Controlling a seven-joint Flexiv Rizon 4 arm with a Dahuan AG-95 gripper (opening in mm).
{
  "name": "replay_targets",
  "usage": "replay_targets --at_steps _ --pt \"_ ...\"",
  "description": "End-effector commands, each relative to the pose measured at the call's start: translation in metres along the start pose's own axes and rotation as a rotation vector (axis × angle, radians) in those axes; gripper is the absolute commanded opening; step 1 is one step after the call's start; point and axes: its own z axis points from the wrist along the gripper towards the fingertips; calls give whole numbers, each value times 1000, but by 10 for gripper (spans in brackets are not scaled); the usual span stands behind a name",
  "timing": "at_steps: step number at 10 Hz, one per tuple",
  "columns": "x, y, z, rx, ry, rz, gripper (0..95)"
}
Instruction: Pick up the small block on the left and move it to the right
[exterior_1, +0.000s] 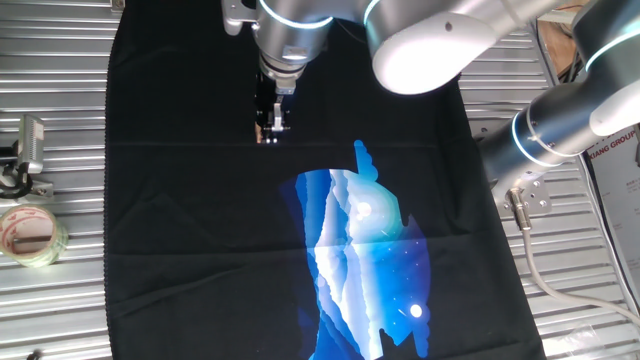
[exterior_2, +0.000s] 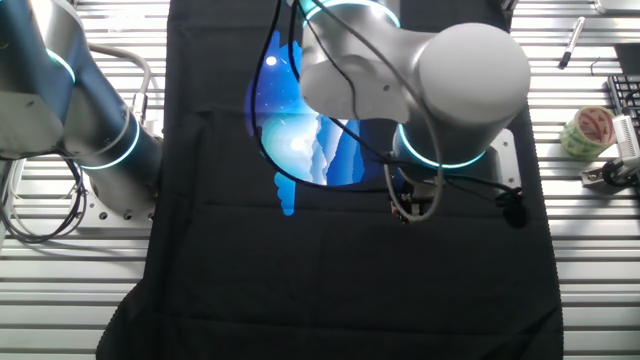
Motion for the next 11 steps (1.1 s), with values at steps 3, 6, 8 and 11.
replay_targets --at_steps 3,6,8,11 --pt "0 0 1 -22 1 -51 0" --pt "0 0 1 -39 11 -77 0" --pt "0 0 1 -35 23 -79 0" --pt "0 0 1 56 24 -116 0"
